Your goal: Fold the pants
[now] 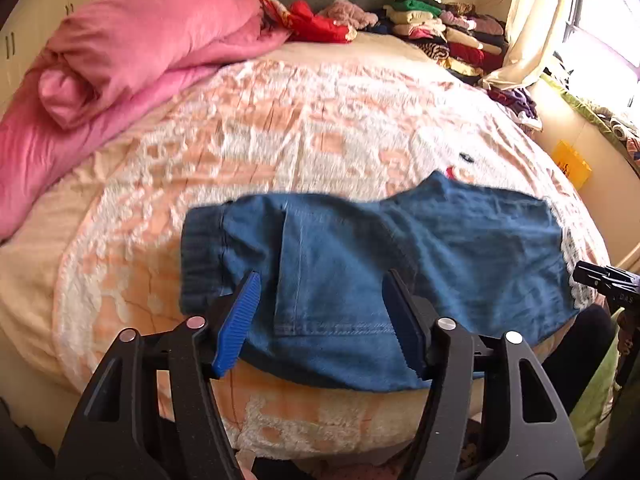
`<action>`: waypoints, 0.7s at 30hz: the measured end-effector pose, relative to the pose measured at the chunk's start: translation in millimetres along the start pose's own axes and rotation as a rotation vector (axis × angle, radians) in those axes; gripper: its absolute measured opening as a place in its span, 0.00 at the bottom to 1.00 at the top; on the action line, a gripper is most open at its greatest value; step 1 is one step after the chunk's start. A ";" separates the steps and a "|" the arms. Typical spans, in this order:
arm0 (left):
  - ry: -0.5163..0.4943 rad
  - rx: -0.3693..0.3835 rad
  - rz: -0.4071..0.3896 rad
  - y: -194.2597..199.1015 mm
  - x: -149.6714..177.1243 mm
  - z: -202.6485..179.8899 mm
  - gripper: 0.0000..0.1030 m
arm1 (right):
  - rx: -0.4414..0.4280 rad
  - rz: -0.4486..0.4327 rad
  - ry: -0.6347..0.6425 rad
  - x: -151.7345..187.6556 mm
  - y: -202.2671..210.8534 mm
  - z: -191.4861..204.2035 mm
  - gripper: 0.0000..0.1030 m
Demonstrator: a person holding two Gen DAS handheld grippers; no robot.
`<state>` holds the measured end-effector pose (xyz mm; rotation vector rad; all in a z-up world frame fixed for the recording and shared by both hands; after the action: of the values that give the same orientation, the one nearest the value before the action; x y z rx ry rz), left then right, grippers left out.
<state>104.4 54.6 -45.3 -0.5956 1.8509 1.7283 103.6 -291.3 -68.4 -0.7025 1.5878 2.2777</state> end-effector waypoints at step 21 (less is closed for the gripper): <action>-0.096 0.129 -0.053 -19.9 -92.4 -99.2 0.79 | 0.042 -0.169 -0.016 -83.4 35.4 -35.6 0.68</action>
<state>179.2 -49.4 3.3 -0.4972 1.8465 1.5623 165.0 -333.1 -5.5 -0.7749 1.5036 2.1178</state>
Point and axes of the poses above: each gripper's, at about its wrist camera, not at the fingertips, and y roughly against the way its jaws point, z to its left, x to its underside, the point moved 8 cm from there along -y, roughly the way its jaws point, and after that the axes turned 4 degrees about -y, right-handed, at the moved point
